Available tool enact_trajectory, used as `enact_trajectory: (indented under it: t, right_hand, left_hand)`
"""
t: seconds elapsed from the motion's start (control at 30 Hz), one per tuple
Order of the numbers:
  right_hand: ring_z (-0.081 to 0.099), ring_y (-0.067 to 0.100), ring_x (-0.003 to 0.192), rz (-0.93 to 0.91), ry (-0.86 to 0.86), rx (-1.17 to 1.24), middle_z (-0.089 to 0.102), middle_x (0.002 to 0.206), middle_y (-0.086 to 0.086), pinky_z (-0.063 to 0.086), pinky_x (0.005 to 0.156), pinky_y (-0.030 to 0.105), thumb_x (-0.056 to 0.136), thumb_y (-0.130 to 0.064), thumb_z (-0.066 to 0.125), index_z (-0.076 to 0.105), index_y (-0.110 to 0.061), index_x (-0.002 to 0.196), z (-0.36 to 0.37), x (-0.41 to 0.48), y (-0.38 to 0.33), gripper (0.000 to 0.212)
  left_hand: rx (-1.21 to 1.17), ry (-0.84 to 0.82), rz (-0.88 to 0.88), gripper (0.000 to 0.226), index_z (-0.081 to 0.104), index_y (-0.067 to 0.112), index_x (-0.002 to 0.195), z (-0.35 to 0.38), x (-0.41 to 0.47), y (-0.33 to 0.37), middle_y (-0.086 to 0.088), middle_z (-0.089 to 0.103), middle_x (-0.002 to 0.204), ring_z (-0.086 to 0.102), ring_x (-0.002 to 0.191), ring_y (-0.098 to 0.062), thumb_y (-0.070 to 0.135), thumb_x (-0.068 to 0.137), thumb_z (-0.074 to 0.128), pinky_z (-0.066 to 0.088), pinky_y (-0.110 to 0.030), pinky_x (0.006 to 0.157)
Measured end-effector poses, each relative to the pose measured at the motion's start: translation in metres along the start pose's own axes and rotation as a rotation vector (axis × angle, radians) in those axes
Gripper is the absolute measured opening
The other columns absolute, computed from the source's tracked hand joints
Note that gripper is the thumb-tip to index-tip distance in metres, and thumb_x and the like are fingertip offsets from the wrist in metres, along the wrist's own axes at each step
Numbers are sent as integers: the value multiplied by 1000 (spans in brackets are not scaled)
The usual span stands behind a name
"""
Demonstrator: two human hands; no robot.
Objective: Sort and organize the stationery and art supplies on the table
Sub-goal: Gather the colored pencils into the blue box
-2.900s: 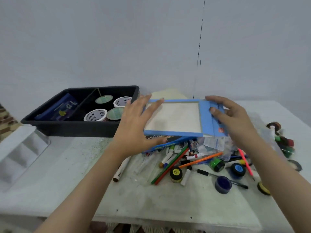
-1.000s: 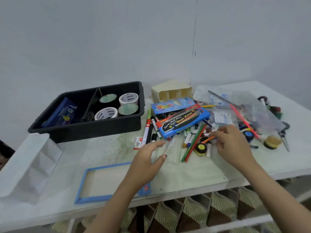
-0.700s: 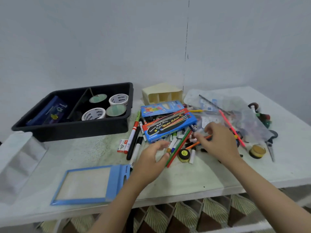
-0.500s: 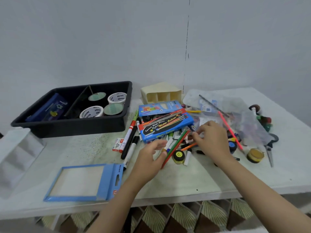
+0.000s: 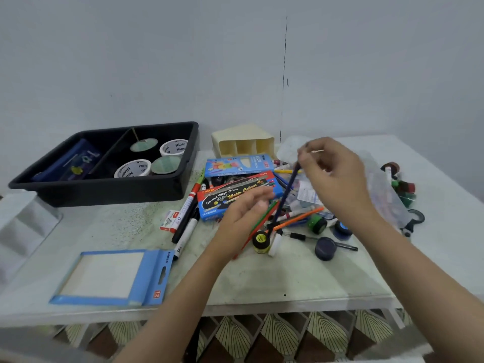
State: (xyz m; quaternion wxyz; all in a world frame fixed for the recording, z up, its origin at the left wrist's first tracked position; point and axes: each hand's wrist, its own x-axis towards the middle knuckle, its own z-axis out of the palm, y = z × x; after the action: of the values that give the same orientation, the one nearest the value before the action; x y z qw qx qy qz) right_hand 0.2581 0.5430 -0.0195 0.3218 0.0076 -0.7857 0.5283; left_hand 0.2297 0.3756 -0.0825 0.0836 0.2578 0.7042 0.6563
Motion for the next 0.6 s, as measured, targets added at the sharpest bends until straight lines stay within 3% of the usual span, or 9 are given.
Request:
enact_trajectory:
  t: [0.1,0.17,0.23,0.3,0.37,0.5,0.6]
  right_hand:
    - [52,16,56,102,-165,52,67,65,15,41,52,17,91,-14,60,55,-23,86,11,1,4,12]
    - [57,18,61,159,-195,60,69,70,13,45,55,21,93,-19,58,57,-22,86,16,3,15,8]
    - [62,19,69,211,-188,-80,71,81,3,48,60,26,95,-22,53,60,-21,90,16,9,34,8]
    - [60,17,81,212,-233,-450,68,92,0,45,66,27,94,-24,51,63,-18,98,13,14,59,14]
    - [59,20,88,195,-259,-759,65,89,1,40,71,28,92,-31,54,68,-17,99,12,14,78,21]
    - [59,16,80,218,-239,-780,70,87,0,42,74,28,92,-35,57,74,-17,86,16,13,91,26]
    - [54,17,71,213,-188,-723,70,88,6,34,68,26,93,-28,54,73,-12,85,16,13,91,26]
  left_hand:
    - [-68,-121,-104,30,59,10,113,10,7,6,-1,71,98,68,92,-14,16,85,55,53,-23,77]
    - [-72,-88,-147,14,61,11,101,13,8,6,-1,72,81,67,68,-15,8,94,49,53,-30,66]
    - [-120,-9,-209,23,61,10,96,13,5,6,-1,71,76,63,56,-13,2,98,40,51,-26,54]
    - [-202,74,-264,23,61,8,95,10,2,6,-1,70,76,57,50,-11,1,98,39,47,-21,47]
    - [-247,132,-305,20,61,8,94,7,-2,4,-2,68,75,47,45,-8,1,96,43,38,-18,43]
    - [-255,185,-346,20,63,8,102,-2,-3,-3,-1,66,70,36,42,-6,4,97,44,29,-16,41]
    - [-300,219,-374,26,63,9,105,-2,-3,-4,-3,70,73,46,45,-8,11,101,37,38,-18,43]
